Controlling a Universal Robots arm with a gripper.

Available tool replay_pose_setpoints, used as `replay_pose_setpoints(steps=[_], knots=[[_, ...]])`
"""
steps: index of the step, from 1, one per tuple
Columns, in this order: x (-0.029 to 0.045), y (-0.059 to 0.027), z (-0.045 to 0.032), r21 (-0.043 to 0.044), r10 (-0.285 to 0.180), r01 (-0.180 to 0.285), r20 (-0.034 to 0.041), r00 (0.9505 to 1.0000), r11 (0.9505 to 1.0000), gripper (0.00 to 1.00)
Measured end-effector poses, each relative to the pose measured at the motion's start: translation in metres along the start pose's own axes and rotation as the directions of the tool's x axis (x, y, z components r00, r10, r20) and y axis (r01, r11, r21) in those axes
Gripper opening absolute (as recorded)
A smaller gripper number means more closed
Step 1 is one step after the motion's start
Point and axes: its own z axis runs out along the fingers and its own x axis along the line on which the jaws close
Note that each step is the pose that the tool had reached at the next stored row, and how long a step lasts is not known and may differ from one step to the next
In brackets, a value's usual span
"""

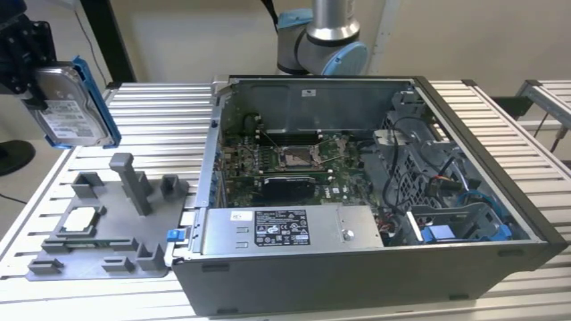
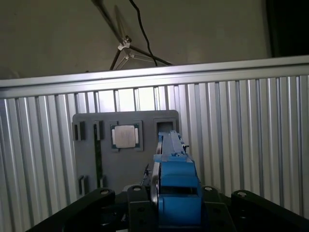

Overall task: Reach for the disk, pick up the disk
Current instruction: 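Pick up the disk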

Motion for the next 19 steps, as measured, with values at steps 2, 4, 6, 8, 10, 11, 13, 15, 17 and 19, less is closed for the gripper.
replay_pose_setpoints(steps=[2, 4, 6, 8, 10, 11, 13, 15, 17, 19], knots=[[0.0000, 0.0000, -0.0023, 0.0001, 0.000, 0.000, 0.0001, 1.0000, 1.0000, 0.00], [0.0000, 0.0000, -0.0046, 0.0001, 0.000, 0.000, 0.0001, 1.0000, 1.0000, 0.00], [0.0000, 0.0001, -0.0069, 0.0000, 0.000, 0.000, 0.0000, 1.0000, 1.0000, 0.00], [0.0000, 0.0001, -0.0091, 0.0001, 0.000, 0.000, 0.0001, 1.0000, 1.0000, 0.00], [0.0000, 0.0001, -0.0112, 0.0000, 0.000, 0.000, 0.0001, 1.0000, 1.0000, 0.00], [0.0000, 0.0001, -0.0122, 0.0000, 0.000, 0.000, 0.0000, 1.0000, 1.0000, 0.00], [0.0000, 0.0002, -0.0142, 0.0001, 0.000, 0.000, 0.0001, 1.0000, 1.0000, 0.00], [0.0000, 0.0001, -0.0161, 0.0001, 0.000, 0.000, 0.0001, 1.0000, 1.0000, 0.00], [0.0000, 0.0002, -0.0179, 0.0001, 0.000, 0.000, 0.0001, 1.0000, 1.0000, 0.00], [0.0000, 0.0002, -0.0198, 0.0000, 0.000, 0.000, 0.0001, 1.0000, 1.0000, 0.00]])
